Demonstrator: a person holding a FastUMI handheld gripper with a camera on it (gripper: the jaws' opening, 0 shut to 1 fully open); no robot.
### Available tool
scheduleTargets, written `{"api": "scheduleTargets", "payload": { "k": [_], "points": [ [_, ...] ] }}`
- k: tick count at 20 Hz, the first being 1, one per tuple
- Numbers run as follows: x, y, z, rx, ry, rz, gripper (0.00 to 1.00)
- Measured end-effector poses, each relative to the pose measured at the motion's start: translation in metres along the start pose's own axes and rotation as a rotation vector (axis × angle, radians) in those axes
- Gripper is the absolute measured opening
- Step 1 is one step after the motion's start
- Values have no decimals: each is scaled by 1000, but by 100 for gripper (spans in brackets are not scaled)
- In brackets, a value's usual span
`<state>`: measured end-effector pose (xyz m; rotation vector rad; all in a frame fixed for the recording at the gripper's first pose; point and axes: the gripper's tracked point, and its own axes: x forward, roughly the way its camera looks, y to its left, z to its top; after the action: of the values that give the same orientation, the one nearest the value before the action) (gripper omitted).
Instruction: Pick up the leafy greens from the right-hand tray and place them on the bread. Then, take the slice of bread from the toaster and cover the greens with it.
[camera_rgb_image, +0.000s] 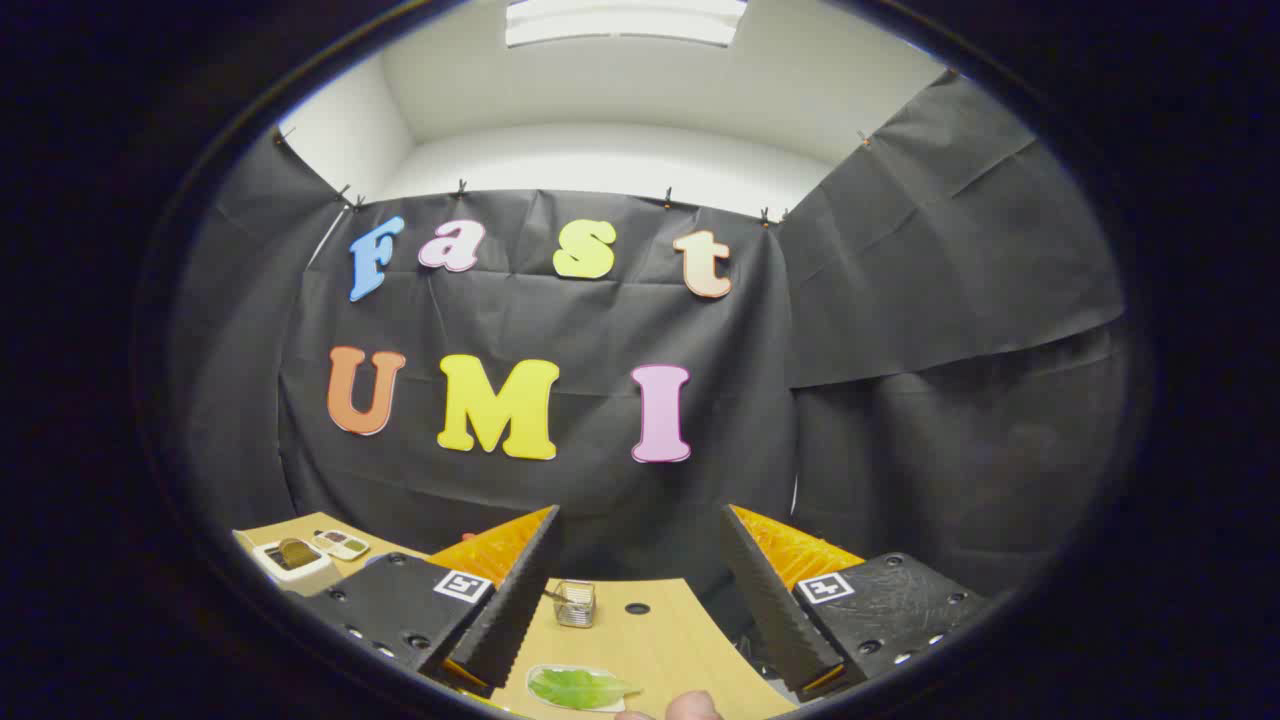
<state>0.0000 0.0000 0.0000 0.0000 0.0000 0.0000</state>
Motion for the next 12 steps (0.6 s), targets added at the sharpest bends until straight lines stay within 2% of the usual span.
{"api": "scheduleTargets", "payload": {
  "k": [12],
  "points": [
    [-13, -24, -28, 17, 58, -30, 95]
  ]
}}
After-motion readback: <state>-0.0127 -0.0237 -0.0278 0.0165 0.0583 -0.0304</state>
